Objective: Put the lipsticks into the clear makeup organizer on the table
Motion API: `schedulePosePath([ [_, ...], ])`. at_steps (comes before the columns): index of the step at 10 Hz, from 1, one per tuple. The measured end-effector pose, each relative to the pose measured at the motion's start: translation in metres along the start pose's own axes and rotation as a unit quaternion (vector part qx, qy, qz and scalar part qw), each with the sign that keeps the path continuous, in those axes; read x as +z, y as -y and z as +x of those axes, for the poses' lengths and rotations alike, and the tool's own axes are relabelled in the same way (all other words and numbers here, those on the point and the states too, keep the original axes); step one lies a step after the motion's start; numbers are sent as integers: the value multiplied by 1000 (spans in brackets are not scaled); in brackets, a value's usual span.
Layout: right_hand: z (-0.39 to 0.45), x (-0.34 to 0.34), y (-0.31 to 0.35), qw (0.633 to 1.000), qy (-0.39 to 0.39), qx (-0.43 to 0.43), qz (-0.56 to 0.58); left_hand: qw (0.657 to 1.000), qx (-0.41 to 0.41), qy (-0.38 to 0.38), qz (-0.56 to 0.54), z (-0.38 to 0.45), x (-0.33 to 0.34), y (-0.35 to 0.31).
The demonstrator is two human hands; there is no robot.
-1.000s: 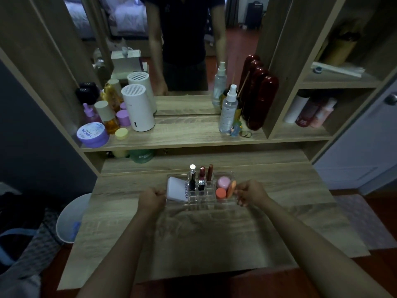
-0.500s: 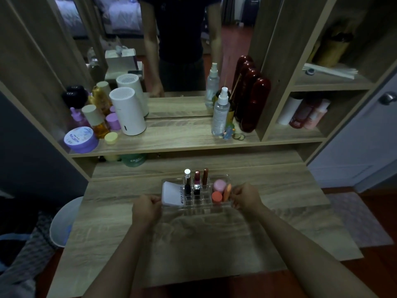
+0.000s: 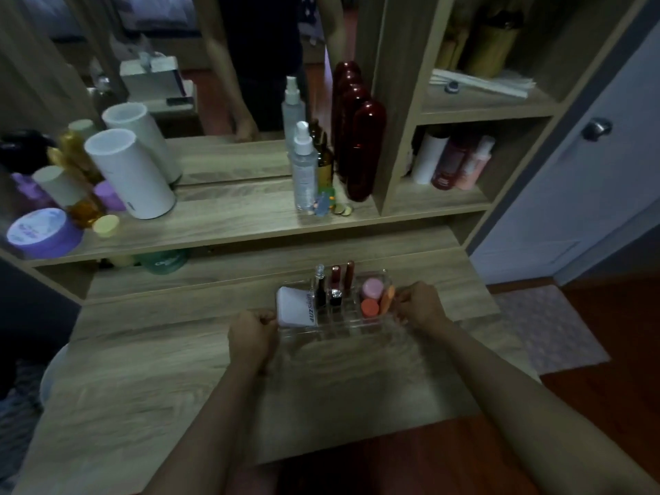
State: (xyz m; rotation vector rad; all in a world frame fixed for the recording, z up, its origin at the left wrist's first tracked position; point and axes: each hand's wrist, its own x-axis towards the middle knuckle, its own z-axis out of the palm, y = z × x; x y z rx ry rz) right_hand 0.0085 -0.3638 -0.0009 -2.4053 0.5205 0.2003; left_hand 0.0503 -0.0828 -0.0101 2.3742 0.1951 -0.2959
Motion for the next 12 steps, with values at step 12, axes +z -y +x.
schedulePosePath([
  [12,47,-111,-136,996,8,62,-64,998,57,28,-14,-21,134,-119],
])
